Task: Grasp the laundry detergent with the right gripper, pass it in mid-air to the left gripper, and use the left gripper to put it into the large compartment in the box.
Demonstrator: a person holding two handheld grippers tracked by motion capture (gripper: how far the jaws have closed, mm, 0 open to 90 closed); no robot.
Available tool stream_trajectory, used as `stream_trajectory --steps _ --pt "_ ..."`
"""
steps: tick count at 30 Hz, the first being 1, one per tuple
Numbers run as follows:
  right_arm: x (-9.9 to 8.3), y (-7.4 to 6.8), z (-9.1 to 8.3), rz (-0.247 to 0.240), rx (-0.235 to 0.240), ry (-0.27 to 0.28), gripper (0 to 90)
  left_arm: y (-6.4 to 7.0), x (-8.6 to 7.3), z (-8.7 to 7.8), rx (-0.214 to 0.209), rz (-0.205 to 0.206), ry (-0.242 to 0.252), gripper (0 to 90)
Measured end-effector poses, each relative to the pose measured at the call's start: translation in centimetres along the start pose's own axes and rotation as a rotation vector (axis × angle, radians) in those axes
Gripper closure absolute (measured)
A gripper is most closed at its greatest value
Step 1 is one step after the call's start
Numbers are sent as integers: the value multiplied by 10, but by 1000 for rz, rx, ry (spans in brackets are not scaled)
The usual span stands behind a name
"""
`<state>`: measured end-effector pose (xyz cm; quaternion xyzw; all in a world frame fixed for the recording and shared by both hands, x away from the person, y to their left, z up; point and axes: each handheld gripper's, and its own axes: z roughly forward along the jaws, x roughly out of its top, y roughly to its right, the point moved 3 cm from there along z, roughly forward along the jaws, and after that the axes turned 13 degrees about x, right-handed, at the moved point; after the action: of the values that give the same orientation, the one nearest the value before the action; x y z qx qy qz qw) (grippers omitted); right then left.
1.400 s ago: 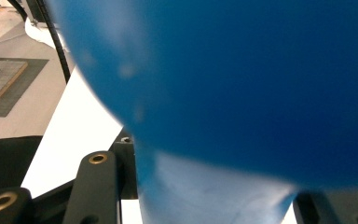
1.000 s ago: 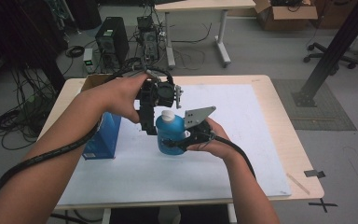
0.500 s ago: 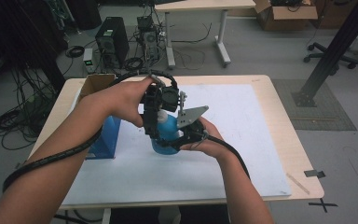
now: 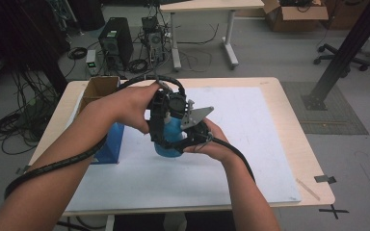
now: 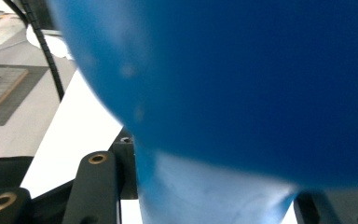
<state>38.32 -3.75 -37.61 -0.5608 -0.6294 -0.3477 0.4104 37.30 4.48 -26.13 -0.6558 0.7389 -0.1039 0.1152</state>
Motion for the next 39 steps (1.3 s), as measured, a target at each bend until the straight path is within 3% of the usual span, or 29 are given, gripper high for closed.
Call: stream_trajectory --steps 16,28,39 --pt "3 1 -1 -12 -6 4 456 0 2 -1 24 -2 -20 148" --pt "5 1 -1 -10 -12 15 456 -1 0 -2 5 -16 -32 228" --pt "4 -1 2 -7 -12 22 456 -2 -1 -3 29 -31 -46 341"
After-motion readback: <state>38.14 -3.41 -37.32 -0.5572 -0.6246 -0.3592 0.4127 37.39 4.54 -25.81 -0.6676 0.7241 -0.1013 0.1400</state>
